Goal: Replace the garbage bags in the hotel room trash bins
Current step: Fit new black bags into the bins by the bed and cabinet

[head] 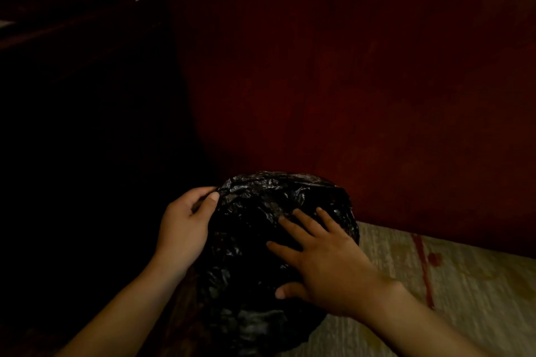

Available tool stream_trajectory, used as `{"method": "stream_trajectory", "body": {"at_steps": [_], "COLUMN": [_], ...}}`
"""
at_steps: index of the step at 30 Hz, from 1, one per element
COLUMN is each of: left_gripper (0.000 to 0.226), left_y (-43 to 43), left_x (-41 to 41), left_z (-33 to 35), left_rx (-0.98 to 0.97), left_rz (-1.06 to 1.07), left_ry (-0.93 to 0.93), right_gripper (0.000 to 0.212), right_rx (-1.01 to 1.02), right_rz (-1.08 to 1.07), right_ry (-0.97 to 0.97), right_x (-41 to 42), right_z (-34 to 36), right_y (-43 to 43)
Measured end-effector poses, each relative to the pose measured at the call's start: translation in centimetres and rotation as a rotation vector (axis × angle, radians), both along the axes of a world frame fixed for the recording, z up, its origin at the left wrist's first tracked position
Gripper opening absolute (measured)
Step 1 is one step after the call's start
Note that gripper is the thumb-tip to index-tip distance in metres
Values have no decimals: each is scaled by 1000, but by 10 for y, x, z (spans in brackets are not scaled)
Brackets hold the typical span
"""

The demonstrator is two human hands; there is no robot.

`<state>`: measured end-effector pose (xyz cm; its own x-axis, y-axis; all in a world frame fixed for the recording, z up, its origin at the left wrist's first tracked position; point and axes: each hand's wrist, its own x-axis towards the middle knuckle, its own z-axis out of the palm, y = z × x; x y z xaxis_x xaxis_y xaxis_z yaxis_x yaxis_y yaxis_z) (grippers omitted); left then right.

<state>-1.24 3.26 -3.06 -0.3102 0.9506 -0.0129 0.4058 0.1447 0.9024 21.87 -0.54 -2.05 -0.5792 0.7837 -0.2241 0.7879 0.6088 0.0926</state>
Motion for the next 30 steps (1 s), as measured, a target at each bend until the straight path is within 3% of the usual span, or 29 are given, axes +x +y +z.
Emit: {"method": "stream_trajectory", "body": {"at_steps": [2,5,6,8,10,12,14,16,21,28,30], "left_gripper": [19,20,22,23,28,46,61,66,73,83,77], "left_y": [-1,-5,-9,-21,-34,-43,-43,-37,-28,-32,-32], "left_x": [2,4,4,6,14,25,25,16,-1,3,2], "left_z": [0,-2,2,18,33,37,26,17,7,-5,-8], "left_rx": [34,6,56,346,528,265,-58,-207,-60,-114,-27], "left_rz": [-5,-19,-24,-135,-470,-802,-904,-919,-844,-854,-840], "left_ry": [2,14,96,345,551,740,1000,1176,1167,1199,1184], "right_gripper": [79,69,66,65,68,58,46,47,30,27,23], "right_rx": [-156,-172,-171,-161,-152,-200,-261,-217,87,16,-27], "right_rz": [-65,-64,-57,-18,19,40,26,15,-70,-71,-38], "right_ry": [-140,-164,-114,-10,81,135,144,102,68,-3,14], "right_x": [5,11,12,13,11,6,1,-1,21,6,-1], "right_z": [-9,-20,-23,-21,-18,-14,-10,-6,11,-5,-12], "right_y": [6,9,8,7,7,5,3,2,11,8,11]}}
